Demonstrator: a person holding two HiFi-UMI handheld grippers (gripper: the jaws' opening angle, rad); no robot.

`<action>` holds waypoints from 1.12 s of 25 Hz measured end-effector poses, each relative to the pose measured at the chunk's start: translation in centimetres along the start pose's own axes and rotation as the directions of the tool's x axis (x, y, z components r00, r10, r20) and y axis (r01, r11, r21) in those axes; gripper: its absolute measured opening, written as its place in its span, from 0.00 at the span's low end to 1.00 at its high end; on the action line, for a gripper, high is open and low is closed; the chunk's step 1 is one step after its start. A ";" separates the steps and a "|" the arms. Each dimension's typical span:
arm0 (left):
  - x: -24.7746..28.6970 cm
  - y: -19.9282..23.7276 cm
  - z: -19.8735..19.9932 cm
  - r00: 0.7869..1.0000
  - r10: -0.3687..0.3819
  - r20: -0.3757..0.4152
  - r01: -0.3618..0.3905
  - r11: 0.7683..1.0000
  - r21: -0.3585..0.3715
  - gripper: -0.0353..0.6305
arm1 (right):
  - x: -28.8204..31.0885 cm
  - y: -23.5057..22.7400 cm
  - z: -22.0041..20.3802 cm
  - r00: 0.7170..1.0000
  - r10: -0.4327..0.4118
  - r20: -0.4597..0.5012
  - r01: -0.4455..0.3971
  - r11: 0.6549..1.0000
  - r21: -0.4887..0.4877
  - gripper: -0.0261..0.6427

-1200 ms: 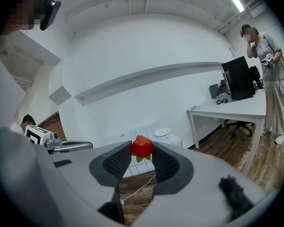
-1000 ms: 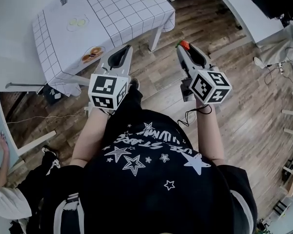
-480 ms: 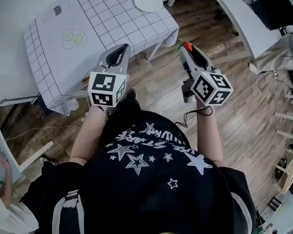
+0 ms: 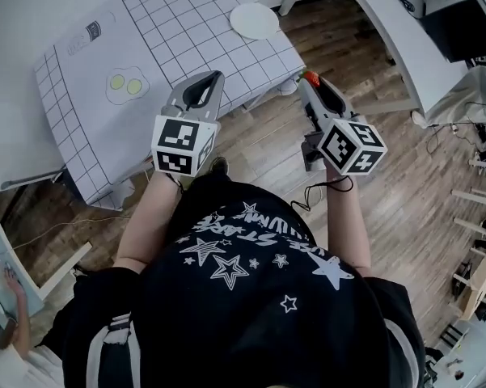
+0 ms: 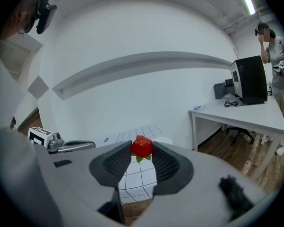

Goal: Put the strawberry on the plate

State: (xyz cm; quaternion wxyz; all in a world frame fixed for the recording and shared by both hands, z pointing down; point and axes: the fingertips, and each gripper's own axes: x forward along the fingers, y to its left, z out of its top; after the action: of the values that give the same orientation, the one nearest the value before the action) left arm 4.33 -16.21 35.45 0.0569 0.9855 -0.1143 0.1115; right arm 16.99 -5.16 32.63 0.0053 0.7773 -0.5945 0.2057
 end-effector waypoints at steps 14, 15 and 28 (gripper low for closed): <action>2.6 3.2 -1.0 0.999 -0.026 -0.031 0.026 1.000 -0.014 0.07 | 4.7 -0.7 -0.7 0.999 0.002 -0.051 -0.001 1.000 0.009 0.25; 2.8 3.1 -1.2 0.999 -0.024 -0.033 0.024 1.000 -0.014 0.07 | 4.9 -1.0 -0.7 0.999 0.005 -0.054 -0.004 1.000 0.010 0.25; 8.5 5.6 -0.4 0.991 0.111 -0.081 -0.114 0.993 -0.035 0.07 | 13.9 -5.6 2.1 0.983 0.161 -0.089 -0.161 0.987 0.002 0.25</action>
State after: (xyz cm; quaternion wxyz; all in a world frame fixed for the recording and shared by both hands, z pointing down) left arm 10.94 -23.42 38.29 0.0747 0.9710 -0.1695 0.1510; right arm 25.73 -16.88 36.60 0.0170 0.7169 -0.6550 0.2383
